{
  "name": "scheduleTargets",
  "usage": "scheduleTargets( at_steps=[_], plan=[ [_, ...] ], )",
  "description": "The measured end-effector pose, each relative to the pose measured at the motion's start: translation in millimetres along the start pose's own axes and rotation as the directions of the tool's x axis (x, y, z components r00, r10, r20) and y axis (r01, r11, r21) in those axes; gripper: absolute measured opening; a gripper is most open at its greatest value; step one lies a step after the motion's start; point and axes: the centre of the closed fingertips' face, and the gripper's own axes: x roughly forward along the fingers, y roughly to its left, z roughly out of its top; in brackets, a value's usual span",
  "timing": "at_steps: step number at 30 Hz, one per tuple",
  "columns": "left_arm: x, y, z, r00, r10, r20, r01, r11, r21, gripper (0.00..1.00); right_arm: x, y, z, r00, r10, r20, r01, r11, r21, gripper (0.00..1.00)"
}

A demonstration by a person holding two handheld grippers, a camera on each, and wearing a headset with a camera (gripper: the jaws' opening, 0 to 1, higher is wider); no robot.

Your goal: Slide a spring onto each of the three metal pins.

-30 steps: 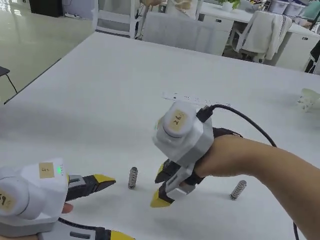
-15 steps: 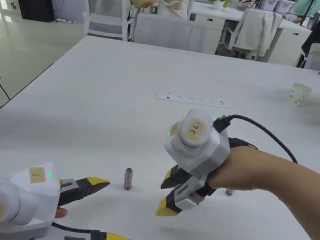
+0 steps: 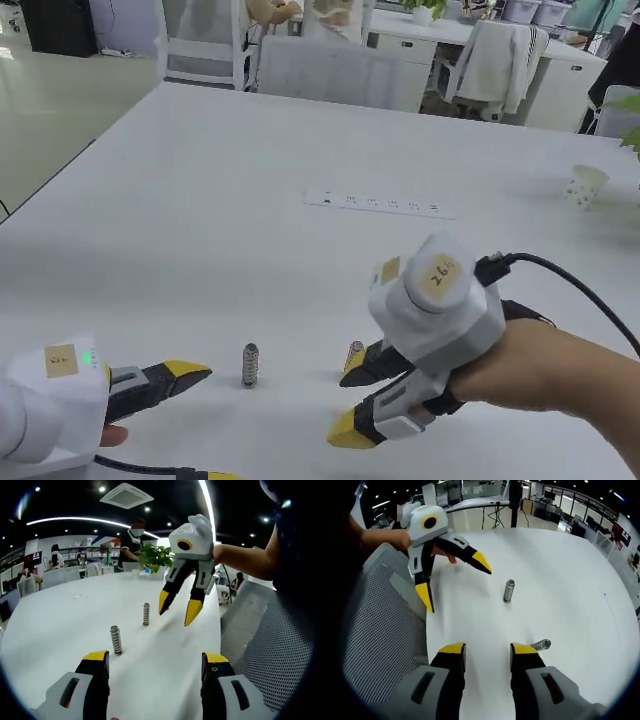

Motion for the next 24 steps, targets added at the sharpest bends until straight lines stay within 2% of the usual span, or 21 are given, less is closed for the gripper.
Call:
scheduleTargets(
  at_steps=[14, 24],
  plan=[
    [1.5, -0.3, 1.1, 1.0000, 0.000, -0.002, 0.000, 1.000, -0.004, 0.72, -20.7, -6.4, -15.2, 0.9971, -0.047, 0.060, 0.042, 0.996, 0.079, 0.38],
    [4.4, 0.3, 6.8, 1.0000, -0.002, 0.002, 0.002, 1.000, 0.003, 0.72, -41.4, -14.1, -28.0, 0.9884, -0.108, 0.107, 0.093, 0.986, 0.137, 0.39]
  ],
)
